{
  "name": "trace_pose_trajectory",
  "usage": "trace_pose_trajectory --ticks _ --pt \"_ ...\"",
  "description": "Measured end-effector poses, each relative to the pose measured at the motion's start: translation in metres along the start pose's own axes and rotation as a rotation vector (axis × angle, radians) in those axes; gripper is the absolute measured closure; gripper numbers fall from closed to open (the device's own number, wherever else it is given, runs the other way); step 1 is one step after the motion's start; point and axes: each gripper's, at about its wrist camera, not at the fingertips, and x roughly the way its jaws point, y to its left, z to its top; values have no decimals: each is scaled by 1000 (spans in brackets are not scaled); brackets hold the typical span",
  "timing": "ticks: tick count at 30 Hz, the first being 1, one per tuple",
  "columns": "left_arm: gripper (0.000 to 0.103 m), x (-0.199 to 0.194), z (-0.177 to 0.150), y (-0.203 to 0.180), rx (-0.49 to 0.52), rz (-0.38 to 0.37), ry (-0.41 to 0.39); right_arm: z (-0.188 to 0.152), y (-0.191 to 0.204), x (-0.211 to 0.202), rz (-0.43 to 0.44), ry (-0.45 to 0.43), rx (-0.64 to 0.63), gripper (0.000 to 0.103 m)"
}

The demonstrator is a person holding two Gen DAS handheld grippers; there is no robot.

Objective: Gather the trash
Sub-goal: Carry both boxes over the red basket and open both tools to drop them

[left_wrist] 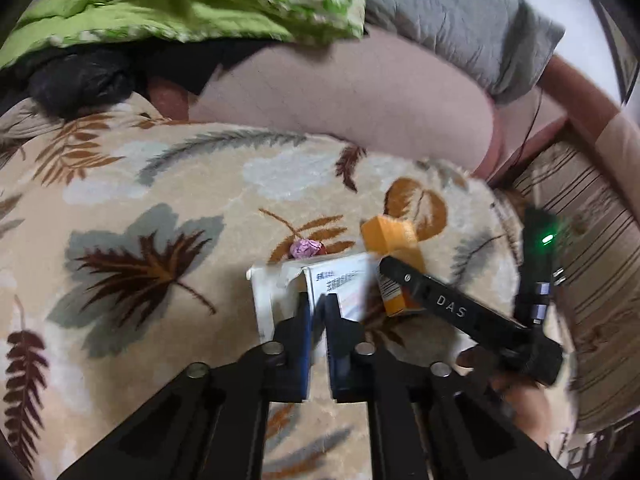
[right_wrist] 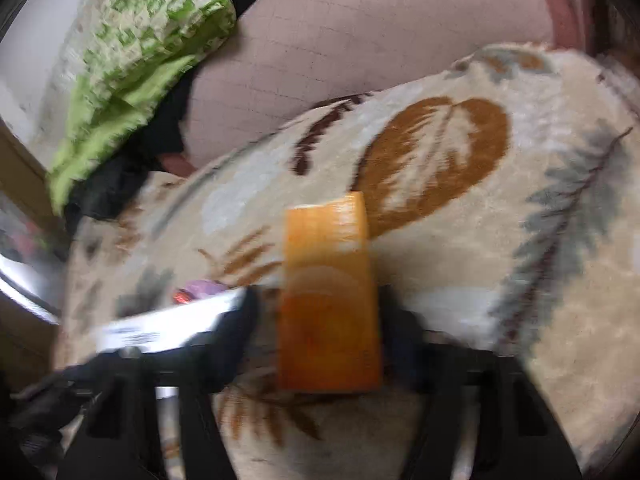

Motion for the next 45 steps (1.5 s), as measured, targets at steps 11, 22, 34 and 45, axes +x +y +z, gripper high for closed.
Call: trace_pose_trajectory --ticks 11,22,34,45 --pt "103 -123 -84 27 -84 -127 37 -70 20 -125 108 -62 -6 58" --pt "103 -303 -209 -6 -50 -244 -68 -226 80 -335 318 -175 -42 57" --pt "103 -405 -342 -20 23 -216 -183 -382 84 -431 313 -263 -123 57" --pt "103 -395 -414 -15 -21 -205 -123 -458 73 -436 293 -189 -137 57"
